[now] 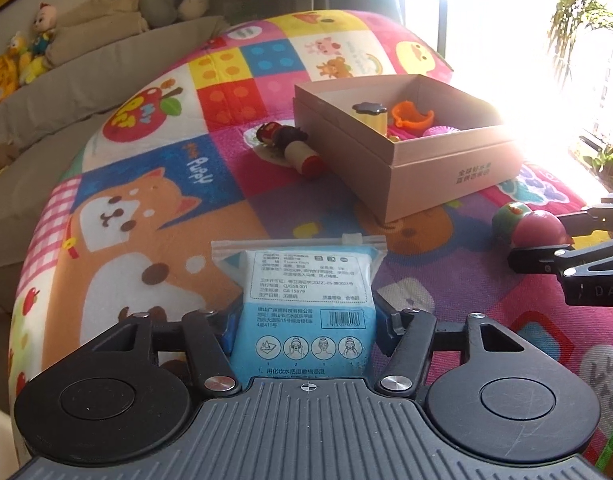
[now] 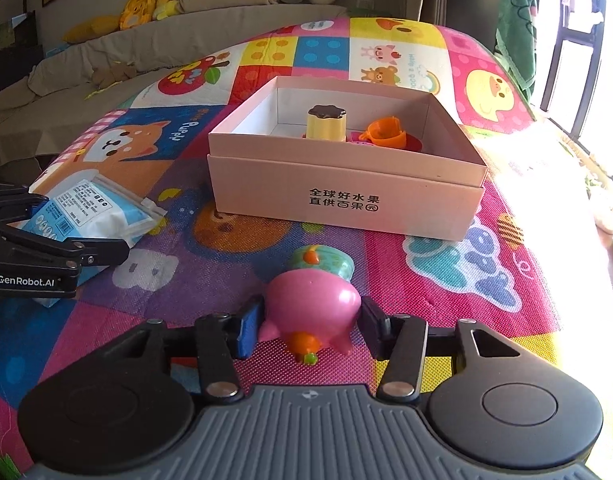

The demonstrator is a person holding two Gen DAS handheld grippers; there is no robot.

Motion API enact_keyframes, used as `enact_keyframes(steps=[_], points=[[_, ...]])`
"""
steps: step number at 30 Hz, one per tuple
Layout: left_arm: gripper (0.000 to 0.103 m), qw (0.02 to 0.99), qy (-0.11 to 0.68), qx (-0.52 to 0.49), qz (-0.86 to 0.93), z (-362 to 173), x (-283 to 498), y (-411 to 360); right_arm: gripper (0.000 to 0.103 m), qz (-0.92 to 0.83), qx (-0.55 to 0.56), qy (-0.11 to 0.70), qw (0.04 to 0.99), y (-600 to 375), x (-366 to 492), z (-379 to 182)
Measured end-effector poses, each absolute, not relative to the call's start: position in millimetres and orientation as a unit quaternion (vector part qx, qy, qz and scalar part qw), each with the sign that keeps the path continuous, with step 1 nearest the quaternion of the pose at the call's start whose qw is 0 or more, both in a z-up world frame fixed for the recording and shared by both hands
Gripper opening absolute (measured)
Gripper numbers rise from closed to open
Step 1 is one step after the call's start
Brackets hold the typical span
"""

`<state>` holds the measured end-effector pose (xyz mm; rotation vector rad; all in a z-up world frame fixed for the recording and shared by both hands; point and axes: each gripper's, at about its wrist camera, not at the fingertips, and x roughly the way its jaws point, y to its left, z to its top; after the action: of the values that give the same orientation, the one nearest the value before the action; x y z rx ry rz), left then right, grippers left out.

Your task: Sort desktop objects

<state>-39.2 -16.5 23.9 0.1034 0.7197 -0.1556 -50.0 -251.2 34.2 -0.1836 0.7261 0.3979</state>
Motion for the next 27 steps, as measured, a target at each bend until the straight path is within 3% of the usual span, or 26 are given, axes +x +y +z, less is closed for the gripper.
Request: enact_keyframes(steps=[10,14,19,21,27], points=[[0.062,0.966,0.204,0.022,-0.155,139.4,9.0,-52.4,0.049,0.164,-0.052,0.198,0.965,-294.0,-37.4,159.6],[0.063,0.963,0.216,0.006,-0.159,156.8,68.8,-79.0,0.049,0.146,-0.052,0.172,0.973,-297.7,-20.3,181.7],[0.075,0.952,0.271,-0.035,-0.137,136.0,112.5,-76.4,0.049,0.128,-0.058,0.181,0.973,-302.1,4.7,183.1],[0.087,0.951,0.273,-0.047,-0.135,121.6,102.9,-65.9,0.049,0.127,-0.058,0.191,0.972,-305.1,10.5,177.7],[0.090,0.951,0.291,-0.049,-0.093,71.9,59.5,-33.2,0.049,0.146,-0.032,0.253,0.956,-301.0,46.6,153.2]])
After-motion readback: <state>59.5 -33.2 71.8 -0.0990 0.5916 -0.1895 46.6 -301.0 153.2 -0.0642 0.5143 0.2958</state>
